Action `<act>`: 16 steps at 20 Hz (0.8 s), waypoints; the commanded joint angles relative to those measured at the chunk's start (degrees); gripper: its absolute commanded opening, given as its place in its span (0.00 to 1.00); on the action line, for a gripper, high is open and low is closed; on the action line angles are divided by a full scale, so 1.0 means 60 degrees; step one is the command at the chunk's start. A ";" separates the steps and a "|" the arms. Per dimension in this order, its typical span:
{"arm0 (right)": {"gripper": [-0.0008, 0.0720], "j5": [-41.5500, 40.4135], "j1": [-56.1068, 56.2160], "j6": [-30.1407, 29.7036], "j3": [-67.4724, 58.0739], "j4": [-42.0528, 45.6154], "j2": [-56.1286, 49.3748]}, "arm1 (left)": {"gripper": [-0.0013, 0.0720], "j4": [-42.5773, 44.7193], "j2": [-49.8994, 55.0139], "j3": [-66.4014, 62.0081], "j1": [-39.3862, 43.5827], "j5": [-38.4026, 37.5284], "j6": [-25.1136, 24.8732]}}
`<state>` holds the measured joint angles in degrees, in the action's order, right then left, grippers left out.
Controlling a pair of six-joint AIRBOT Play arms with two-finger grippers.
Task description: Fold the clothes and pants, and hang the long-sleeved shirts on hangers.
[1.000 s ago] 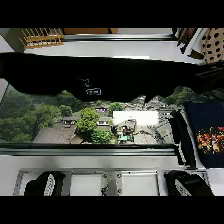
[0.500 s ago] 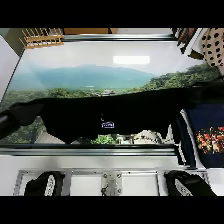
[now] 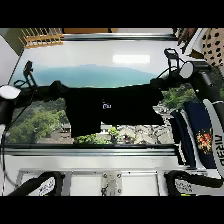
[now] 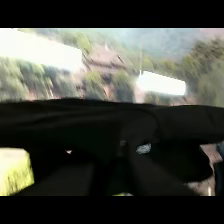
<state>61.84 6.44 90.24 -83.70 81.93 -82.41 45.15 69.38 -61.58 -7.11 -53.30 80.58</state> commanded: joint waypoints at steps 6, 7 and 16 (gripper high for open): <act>0.82 -0.1344 -0.0605 0.0011 -0.0098 -0.0011 0.0550 | 0.86 0.1206 0.3493 -0.3024 -0.1606 -0.1894 0.0124; 0.82 -0.1100 -0.0623 -0.0157 0.0062 -0.0011 0.0827 | 0.87 0.1763 0.3475 -0.2659 -0.1759 -0.2244 0.0066; 0.82 -0.0288 -0.0441 -0.0189 0.1978 -0.0623 0.1960 | 0.86 0.1184 0.4473 -0.0455 -0.0900 -0.1053 -0.1373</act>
<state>58.98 3.27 89.30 -74.41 79.22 -71.70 53.65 93.89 -65.82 -14.52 -62.50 74.11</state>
